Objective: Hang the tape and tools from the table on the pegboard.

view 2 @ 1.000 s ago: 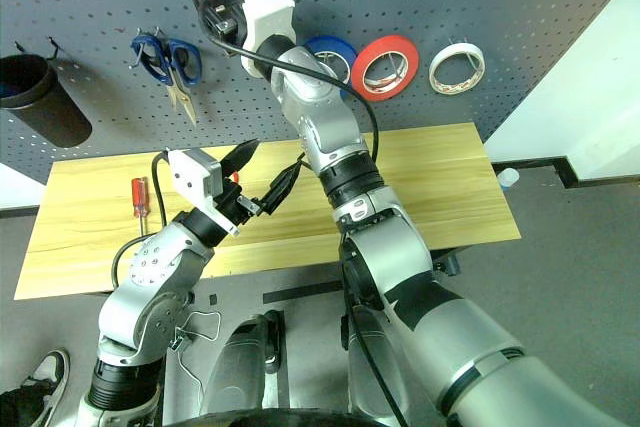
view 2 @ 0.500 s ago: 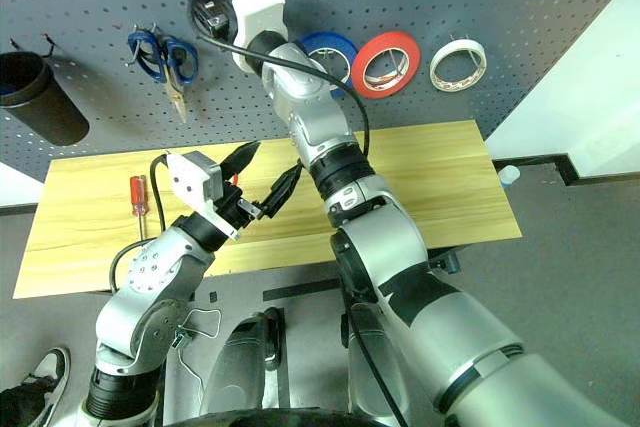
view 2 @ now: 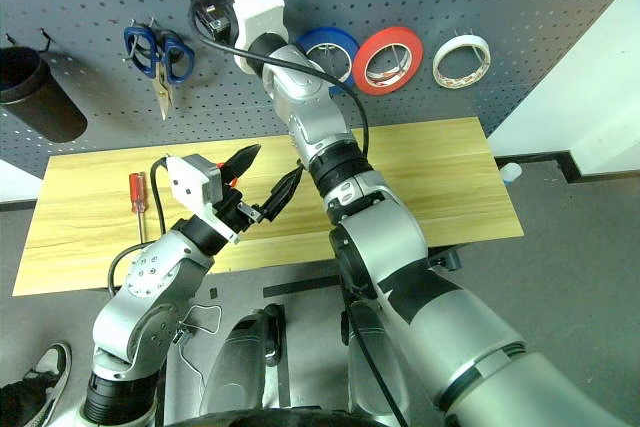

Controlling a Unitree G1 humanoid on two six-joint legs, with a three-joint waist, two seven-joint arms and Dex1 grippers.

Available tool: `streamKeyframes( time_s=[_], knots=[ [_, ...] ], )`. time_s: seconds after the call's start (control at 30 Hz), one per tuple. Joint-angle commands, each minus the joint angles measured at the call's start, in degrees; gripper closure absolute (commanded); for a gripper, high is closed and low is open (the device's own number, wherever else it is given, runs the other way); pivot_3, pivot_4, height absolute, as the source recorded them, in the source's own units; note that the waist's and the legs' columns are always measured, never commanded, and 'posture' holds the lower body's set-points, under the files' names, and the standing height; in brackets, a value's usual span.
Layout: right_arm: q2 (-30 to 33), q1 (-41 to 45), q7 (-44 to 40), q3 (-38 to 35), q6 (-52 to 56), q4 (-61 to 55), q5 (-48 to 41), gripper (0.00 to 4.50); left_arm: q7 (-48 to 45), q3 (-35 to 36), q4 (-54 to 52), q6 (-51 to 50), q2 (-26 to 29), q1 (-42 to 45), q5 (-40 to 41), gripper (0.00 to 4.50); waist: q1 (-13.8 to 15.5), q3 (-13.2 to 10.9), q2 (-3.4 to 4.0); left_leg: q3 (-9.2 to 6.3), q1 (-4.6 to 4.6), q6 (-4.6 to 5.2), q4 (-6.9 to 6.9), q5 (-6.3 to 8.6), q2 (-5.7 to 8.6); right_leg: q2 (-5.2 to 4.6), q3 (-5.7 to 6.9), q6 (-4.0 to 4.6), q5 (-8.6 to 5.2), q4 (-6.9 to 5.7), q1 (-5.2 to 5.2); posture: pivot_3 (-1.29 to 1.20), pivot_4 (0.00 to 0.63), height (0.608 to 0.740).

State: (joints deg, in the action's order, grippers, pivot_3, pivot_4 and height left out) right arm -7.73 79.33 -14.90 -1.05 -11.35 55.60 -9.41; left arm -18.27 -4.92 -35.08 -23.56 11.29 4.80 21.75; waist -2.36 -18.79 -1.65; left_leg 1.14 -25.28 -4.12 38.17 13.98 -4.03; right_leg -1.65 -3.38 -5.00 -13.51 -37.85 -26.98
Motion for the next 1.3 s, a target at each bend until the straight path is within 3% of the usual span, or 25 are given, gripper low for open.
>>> streamKeyframes(
  time_s=[0.03,0.33,0.53,0.6,1.0,1.3],
  knots=[
    [1.5,2.7,2.0,-2.6,-0.7,0.2,-0.3,2.39,0.1,-0.3,-3.1,0.1,0.2,-0.4,0.5,0.00,0.0,-0.1,-0.01,0.00,0.00,0.00,0.00,0.00,0.00,0.00,0.00,0.00,0.00,0.00,0.00,0.05,0.354,0.721],
    [1.9,2.6,1.9,-2.9,-0.4,0.4,-0.5,2.39,-0.1,-0.2,-2.8,-0.1,0.5,0.3,0.9,0.00,0.0,-0.1,0.00,-0.01,0.00,0.00,0.00,0.00,0.00,0.00,0.00,0.09,-0.05,0.00,0.00,0.05,0.353,0.721],
    [2.3,2.6,2.1,-2.9,-0.4,0.7,-0.3,0.45,-0.3,-0.2,-2.6,-0.1,0.6,0.5,0.9,0.00,0.3,-0.2,-0.01,-0.02,0.00,0.08,0.01,-0.06,0.00,0.00,0.01,0.11,-0.06,0.01,0.00,0.05,0.350,0.721],
    [2.3,2.7,2.0,-2.8,-0.3,0.9,-0.2,0.03,-0.4,-0.1,-2.4,-0.1,0.7,0.6,0.9,0.00,0.5,-0.2,-0.01,-0.02,0.00,0.21,0.01,-0.14,0.00,0.00,0.02,0.19,-0.05,0.02,0.01,0.05,0.348,0.721],
    [2.8,1.9,1.6,-2.3,0.6,-0.2,0.2,0.03,-1.2,0.2,-1.4,0.4,1.0,1.2,0.9,0.00,0.6,-0.2,-0.01,-0.03,0.00,0.38,0.00,-0.26,0.00,0.01,0.04,0.41,0.02,0.13,0.03,0.05,0.344,0.721],
    [4.1,-7.4,1.1,0.0,8.6,-17.9,1.3,0.03,-2.8,0.8,0.0,0.9,1.5,1.8,1.2,0.00,1.7,-0.2,0.00,-0.05,-0.14,0.38,-0.02,-0.25,0.00,-0.01,0.08,0.41,0.02,0.37,0.02,0.04,0.333,0.721]
  ],
)
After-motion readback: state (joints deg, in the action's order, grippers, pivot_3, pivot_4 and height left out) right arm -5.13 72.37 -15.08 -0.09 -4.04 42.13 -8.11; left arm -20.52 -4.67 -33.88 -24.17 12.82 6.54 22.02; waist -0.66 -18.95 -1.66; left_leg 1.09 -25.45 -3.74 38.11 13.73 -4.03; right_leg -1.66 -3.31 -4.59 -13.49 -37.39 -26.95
